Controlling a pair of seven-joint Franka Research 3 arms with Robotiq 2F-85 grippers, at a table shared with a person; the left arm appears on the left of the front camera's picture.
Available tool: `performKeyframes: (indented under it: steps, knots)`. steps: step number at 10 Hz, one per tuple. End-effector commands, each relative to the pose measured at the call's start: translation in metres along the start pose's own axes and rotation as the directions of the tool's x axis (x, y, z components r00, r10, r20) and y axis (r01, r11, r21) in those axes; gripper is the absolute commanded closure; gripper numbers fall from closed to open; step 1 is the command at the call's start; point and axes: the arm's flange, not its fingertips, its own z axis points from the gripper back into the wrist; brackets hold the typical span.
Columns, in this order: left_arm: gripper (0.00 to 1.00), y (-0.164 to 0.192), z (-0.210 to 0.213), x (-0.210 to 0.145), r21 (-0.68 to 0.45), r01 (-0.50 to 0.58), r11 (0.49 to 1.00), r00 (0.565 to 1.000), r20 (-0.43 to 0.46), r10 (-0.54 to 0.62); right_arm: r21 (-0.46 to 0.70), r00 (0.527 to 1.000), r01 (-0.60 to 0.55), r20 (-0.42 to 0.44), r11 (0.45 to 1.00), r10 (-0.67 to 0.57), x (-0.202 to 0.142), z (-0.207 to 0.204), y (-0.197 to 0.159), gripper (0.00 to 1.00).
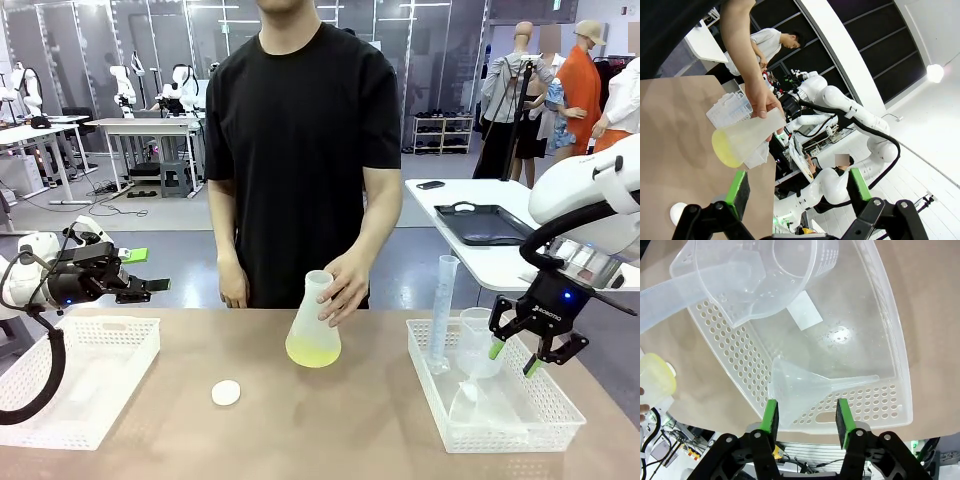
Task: Prepare the solutions needed for the experiment.
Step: When the human places the Big flask in the center of the table, pick up the Big flask and place it in the left Organizing basket.
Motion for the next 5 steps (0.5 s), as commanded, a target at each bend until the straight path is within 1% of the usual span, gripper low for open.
performKeyframes:
  steps: [1,3,4,5]
  knots:
    - [0.00,-0.001,-0.001,-0.002,0.017,0.007,1.000,1.000,-0.014,-0.006,0.005,1.000,-0.007,0.000,1.000,0.007,-0.001,0.002,0.000,0.41]
    - [0.00,-0.001,-0.001,-0.002,0.017,0.007,1.000,1.000,-0.014,-0.006,0.000,1.000,0.000,0.000,1.000,0.000,0.000,0.000,0.000,0.41]
    - [0.00,-0.001,-0.001,-0.002,0.017,0.007,1.000,1.000,-0.014,-0.006,0.048,0.994,-0.030,0.110,0.998,0.024,-0.028,0.010,0.013,0.41]
    - [0.00,-0.001,-0.001,-0.002,0.017,0.007,1.000,1.000,-0.014,-0.006,0.089,0.984,-0.067,0.169,0.994,0.052,-0.042,0.011,0.024,0.41]
